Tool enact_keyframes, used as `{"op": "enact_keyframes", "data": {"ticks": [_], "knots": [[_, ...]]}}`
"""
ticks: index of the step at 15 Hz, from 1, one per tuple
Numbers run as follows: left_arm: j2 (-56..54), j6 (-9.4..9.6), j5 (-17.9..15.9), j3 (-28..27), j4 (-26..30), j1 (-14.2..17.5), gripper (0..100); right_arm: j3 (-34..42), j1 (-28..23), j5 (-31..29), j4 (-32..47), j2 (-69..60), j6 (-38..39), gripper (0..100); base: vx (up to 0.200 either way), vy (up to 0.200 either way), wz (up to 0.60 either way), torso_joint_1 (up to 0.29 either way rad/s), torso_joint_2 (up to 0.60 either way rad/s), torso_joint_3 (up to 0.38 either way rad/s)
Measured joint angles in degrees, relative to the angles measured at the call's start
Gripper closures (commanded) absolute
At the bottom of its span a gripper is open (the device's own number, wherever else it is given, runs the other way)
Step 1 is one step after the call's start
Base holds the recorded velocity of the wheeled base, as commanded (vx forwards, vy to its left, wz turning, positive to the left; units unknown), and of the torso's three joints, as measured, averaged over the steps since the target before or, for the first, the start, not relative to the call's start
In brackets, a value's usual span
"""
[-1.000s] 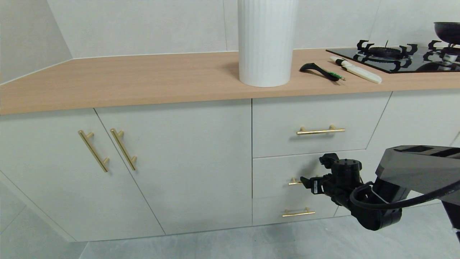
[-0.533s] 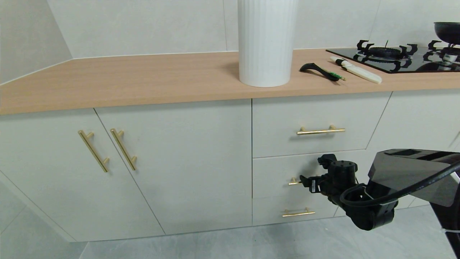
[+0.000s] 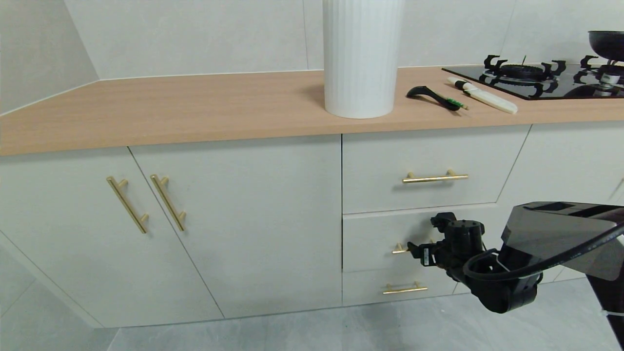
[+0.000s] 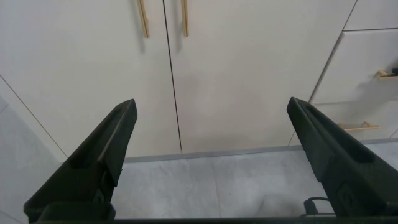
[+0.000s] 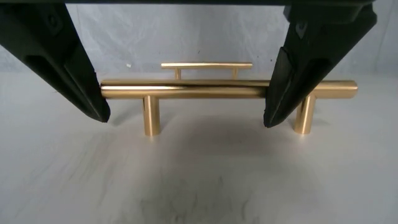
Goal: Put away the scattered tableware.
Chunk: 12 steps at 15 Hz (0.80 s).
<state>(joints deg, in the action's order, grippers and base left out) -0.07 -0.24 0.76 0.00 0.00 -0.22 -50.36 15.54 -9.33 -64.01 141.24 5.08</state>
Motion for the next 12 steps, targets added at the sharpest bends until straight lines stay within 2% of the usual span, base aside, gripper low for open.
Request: {"op": "enact_keyframes", "data": {"ticks": [5, 9, 12], "knots": [[0.0, 0.00, 0.0, 0.0, 0.0, 0.0, 0, 1.0, 0.0, 0.1, 1.4, -0.9, -0.1, 0, 0.000, 0.000, 0.00, 0.000, 0.00, 0.000], [0.0, 0.00, 0.0, 0.0, 0.0, 0.0, 0, 3.6, 0.2, 0.8, 10.6, -5.5, 0.0, 0, 0.000, 0.000, 0.00, 0.000, 0.00, 0.000], [0.0, 0.02, 0.0, 0.0, 0.0, 0.0, 0, 5.6, 0.7, 3.3, 21.4, -11.7, -0.2, 0, 0.000, 0.000, 0.00, 0.000, 0.00, 0.000]]}}
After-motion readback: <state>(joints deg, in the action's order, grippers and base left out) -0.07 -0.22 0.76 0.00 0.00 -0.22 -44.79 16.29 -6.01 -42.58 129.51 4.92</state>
